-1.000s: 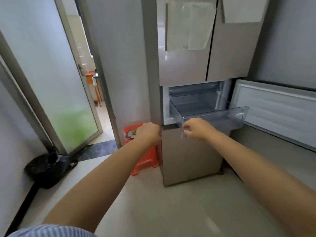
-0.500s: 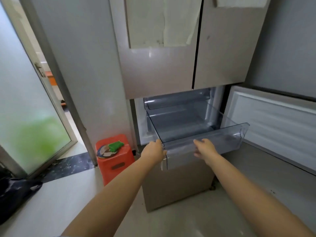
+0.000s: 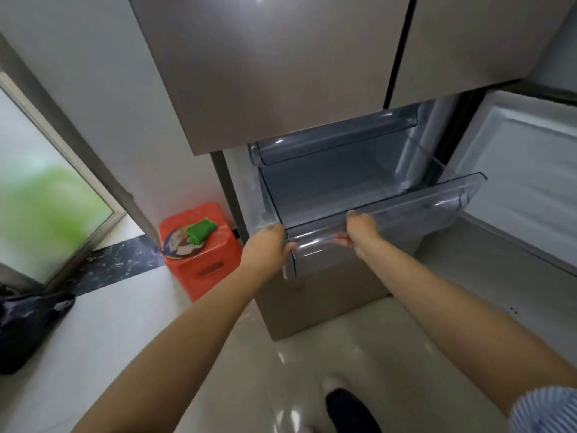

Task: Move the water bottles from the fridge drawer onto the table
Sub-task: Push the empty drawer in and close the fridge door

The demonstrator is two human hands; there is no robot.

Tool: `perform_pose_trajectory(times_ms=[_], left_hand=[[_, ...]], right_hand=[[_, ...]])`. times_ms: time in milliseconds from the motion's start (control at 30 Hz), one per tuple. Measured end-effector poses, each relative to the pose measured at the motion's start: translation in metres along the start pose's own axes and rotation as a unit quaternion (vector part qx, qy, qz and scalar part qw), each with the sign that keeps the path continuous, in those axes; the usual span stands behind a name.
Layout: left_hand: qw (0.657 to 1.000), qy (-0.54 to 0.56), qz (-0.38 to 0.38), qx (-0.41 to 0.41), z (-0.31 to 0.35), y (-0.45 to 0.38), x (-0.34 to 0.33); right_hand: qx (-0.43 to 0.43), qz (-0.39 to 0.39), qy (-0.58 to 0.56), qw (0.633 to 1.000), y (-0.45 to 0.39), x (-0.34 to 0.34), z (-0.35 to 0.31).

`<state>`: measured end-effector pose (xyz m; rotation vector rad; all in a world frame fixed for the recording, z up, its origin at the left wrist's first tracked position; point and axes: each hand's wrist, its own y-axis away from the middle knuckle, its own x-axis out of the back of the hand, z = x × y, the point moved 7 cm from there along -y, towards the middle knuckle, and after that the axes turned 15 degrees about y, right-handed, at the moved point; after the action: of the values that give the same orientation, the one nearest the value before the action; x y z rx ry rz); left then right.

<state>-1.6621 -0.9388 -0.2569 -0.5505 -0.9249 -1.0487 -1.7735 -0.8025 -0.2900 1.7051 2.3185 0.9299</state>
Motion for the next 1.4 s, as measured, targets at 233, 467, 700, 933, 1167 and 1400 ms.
perform_pose_trajectory(times_ms=[233, 467, 700, 933, 1167, 1400], left_hand=[[0.968, -0.188, 0.116, -0.116, 0.023, -0.054, 0.007], [0.966, -0.255, 0.033, 0.025, -0.027, -0.118, -0.016], [0.966, -0.252, 0.022, 0.062, -0.019, -0.124, -0.018], [0.976, -0.216, -0.022, -0.012, 0.062, -0.102, -0.017], [0.947, -0.257, -0.052, -0.187, 0.218, -0.075, -0.058], [0.93, -0.217, -0.024, -0.297, 0.37, -0.028, -0.1]], right_hand=[[0.201, 0.043, 0.475, 0.856, -0.073, -0.007, -0.081], [0.295, 0.108, 0.609, 0.729, -0.13, -0.035, -0.114], [0.307, 0.063, 0.61, 0.728, -0.134, -0.031, -0.105], [0.296, 0.125, 0.595, 0.737, -0.07, 0.08, -0.105], [0.191, 0.302, 0.599, 0.717, 0.002, 0.285, -0.088], [0.098, 0.404, 0.605, 0.679, 0.067, 0.493, -0.049]])
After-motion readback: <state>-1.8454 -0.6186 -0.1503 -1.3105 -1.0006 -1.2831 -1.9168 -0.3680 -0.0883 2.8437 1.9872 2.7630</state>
